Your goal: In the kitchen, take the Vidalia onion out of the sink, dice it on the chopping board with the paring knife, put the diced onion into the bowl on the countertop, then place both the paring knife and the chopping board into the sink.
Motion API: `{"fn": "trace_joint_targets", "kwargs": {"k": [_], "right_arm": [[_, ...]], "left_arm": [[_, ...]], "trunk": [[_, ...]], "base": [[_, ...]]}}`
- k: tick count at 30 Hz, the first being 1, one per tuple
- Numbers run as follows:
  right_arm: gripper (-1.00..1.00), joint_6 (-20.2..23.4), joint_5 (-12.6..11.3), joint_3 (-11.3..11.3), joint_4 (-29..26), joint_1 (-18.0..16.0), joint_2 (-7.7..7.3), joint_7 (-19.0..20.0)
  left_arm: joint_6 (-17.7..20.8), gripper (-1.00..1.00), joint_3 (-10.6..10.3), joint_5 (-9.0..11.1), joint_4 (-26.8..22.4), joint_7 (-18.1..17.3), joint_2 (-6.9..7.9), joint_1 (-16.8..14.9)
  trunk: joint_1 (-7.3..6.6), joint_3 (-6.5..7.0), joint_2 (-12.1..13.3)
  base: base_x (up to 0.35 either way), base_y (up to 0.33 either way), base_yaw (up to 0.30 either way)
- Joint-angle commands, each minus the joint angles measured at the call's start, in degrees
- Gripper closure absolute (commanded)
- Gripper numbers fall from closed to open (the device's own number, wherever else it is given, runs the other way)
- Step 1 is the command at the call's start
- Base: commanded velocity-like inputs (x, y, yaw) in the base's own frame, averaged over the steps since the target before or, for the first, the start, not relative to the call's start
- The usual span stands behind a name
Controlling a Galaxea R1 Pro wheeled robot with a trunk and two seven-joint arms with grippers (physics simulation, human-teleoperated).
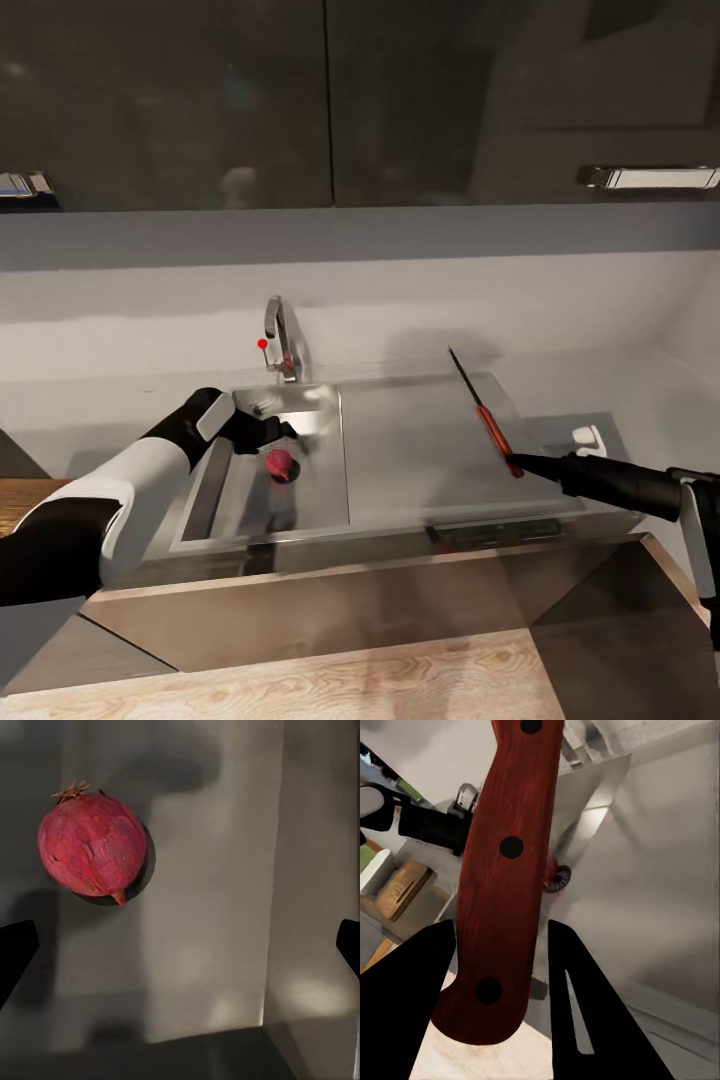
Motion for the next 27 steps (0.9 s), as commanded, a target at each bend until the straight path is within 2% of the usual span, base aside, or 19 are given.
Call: {"fn": "trace_joint_targets", "kwargs": {"k": [1,4,8,12,14,18,19,23,27], "right_arm": [[1.0,0.2,0.0,-0.3,0.0,-0.4,0.32,-0.3],[1.0,-0.8,-0.1,-1.3,-0.3,-1.2,1.28,-1.3],[1.0,-2.2,1.3,-2.6,0.0,-1.2,2.57,-2.2],[1.0,-1.6,2.7,-3.2,0.0,-1.2,2.67,-2.0],[1.0,-1.0,3.0,-2.6,-0.7,-1.1,2.4,-1.3],[1.0,0.1,3.3,-1.3,-1.9,-1.0,2.76,-0.7],[1.0,-0.8,3.1,6.8,-1.9,-1.0,2.83,-0.8],[1.0,-2.4,2.6,7.5,-1.4,-0.7,2.86,-0.6],[1.0,-6.4,2.5,7.7,-0.1,-0.5,3.08,-0.7]], "left_arm": [[-0.1,-1.0,-0.7,0.3,0.3,0.3,-0.02,-0.4],[-1.1,-1.0,-1.2,0.3,1.2,1.3,-0.1,-1.3],[-2.4,-1.0,-1.3,0.2,2.5,2.4,-0.13,-2.6],[-3.7,-1.0,-1.3,0.2,3.8,2.6,-0.13,-3.9],[-4.3,-1.0,-1.3,0.1,3.8,2.7,-0.13,-4.4],[-4.4,-1.0,-1.3,0.1,3.8,2.9,-0.21,-4.4],[-4.4,-1.0,-1.3,0.0,3.8,2.9,-0.18,-4.4],[-4.4,-1.0,-1.4,-0.1,3.8,2.9,-0.14,-4.4],[-4.8,-1.0,-1.4,-0.1,4.8,3.1,-0.19,-4.4]], "trunk": [[0.03,-0.11,-0.1],[0.03,-0.11,-0.1],[0.03,-0.11,-0.1],[0.03,-0.11,-0.1],[0.03,-0.11,-0.1],[0.03,-0.11,-0.1],[0.03,-0.11,-0.1],[0.03,-0.11,-0.1],[0.03,-0.15,-0.1]], "base": [[0.0,0.0,0.0],[0.0,0.0,0.0],[0.0,0.0,0.0],[0.0,0.0,0.0],[0.0,0.0,0.0],[0.0,0.0,0.0],[0.0,0.0,0.0],[0.0,0.0,0.0],[0.0,0.0,0.0]]}}
